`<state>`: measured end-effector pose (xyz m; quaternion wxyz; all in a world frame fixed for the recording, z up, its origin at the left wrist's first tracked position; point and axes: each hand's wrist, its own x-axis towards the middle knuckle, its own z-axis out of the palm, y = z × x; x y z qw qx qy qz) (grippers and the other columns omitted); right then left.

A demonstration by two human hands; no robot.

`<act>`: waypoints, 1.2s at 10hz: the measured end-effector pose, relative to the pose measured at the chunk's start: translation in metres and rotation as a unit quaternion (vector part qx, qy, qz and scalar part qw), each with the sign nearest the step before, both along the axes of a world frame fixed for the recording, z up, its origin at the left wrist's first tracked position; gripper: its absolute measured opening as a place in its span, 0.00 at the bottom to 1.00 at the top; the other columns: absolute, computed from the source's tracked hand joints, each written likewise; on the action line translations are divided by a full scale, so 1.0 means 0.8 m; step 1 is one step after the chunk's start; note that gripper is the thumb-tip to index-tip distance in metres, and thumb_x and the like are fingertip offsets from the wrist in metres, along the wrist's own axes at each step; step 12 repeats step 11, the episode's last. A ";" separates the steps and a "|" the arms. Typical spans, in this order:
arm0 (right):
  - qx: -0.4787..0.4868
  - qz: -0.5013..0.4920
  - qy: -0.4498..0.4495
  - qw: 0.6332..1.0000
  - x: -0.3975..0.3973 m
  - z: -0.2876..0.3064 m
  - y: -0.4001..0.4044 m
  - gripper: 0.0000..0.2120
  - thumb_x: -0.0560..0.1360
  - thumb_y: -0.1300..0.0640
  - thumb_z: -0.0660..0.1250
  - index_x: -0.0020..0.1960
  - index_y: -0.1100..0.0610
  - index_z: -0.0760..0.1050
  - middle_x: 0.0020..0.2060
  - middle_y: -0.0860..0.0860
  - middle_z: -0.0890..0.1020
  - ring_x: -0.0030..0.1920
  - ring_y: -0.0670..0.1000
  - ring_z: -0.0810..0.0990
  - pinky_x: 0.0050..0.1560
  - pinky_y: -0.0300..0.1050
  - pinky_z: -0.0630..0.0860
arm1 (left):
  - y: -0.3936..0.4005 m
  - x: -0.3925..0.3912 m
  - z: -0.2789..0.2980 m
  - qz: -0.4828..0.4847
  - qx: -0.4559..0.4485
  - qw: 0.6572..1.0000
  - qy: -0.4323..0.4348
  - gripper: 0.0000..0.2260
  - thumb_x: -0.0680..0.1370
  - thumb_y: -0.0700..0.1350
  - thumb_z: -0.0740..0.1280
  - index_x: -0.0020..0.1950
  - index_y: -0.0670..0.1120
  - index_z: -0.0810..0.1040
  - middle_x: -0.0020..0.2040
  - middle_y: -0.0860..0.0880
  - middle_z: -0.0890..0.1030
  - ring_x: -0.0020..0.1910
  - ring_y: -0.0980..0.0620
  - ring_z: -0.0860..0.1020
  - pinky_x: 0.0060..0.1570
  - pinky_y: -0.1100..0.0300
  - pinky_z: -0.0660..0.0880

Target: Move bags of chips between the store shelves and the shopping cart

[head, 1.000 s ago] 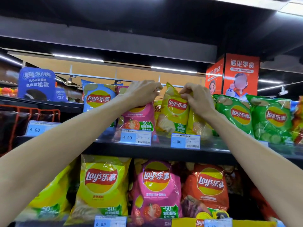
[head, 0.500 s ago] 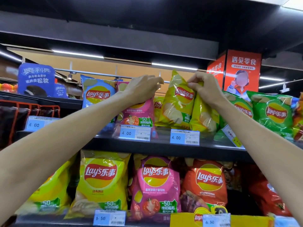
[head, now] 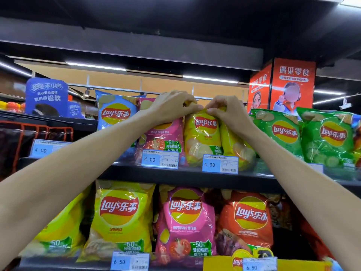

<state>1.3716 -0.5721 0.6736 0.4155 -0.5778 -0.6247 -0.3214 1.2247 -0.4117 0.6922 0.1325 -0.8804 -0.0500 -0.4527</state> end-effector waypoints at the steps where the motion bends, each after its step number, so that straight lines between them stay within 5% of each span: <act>1: 0.007 -0.013 -0.025 1.000 0.004 -0.004 -0.007 0.12 0.79 0.50 0.66 0.60 0.52 0.77 0.55 0.47 0.82 0.55 0.45 0.79 0.55 0.42 0.75 | 0.000 0.001 0.008 -0.018 -0.010 0.998 0.056 0.28 0.75 0.69 0.53 0.61 0.54 0.80 0.55 0.53 0.82 0.53 0.51 0.78 0.57 0.46 0.74; 3: -0.069 -0.129 0.001 0.989 0.036 0.013 -0.035 0.23 0.81 0.42 0.47 0.64 0.49 0.73 0.60 0.52 0.80 0.59 0.54 0.77 0.61 0.57 0.72 | -0.001 0.002 0.013 -0.081 -0.057 0.993 0.070 0.16 0.79 0.59 0.62 0.58 0.51 0.81 0.51 0.53 0.82 0.51 0.52 0.79 0.57 0.46 0.75; 5: 0.006 -0.268 -0.039 0.963 0.037 0.002 -0.033 0.20 0.83 0.43 0.50 0.55 0.53 0.76 0.49 0.55 0.83 0.50 0.58 0.79 0.60 0.56 0.66 | 0.008 0.006 0.018 -0.127 -0.082 0.986 0.075 0.05 0.79 0.51 0.66 0.54 0.54 0.80 0.45 0.60 0.79 0.46 0.58 0.78 0.51 0.52 0.76; 7: 0.053 -0.376 -0.060 0.923 0.026 -0.015 -0.007 0.24 0.83 0.41 0.50 0.45 0.53 0.79 0.44 0.53 0.84 0.48 0.56 0.79 0.60 0.57 0.61 | 0.002 0.005 0.013 -0.120 -0.075 0.988 0.057 0.09 0.76 0.58 0.65 0.53 0.57 0.78 0.48 0.55 0.81 0.48 0.56 0.78 0.54 0.49 0.75; 10: 0.043 -0.390 -0.062 0.918 0.016 -0.016 -0.008 0.23 0.83 0.41 0.50 0.60 0.54 0.77 0.55 0.55 0.83 0.60 0.59 0.77 0.67 0.61 0.58 | -0.003 -0.003 0.003 -0.071 0.021 0.997 0.011 0.15 0.79 0.57 0.63 0.62 0.52 0.77 0.57 0.51 0.80 0.54 0.52 0.76 0.60 0.48 0.72; 12: 0.082 -0.346 -0.051 0.933 0.006 -0.014 -0.009 0.19 0.82 0.42 0.53 0.64 0.52 0.73 0.60 0.53 0.79 0.63 0.57 0.74 0.68 0.60 0.58 | -0.004 -0.009 -0.004 -0.080 0.050 0.995 -0.036 0.17 0.81 0.56 0.63 0.68 0.52 0.73 0.63 0.50 0.77 0.59 0.53 0.74 0.55 0.53 0.73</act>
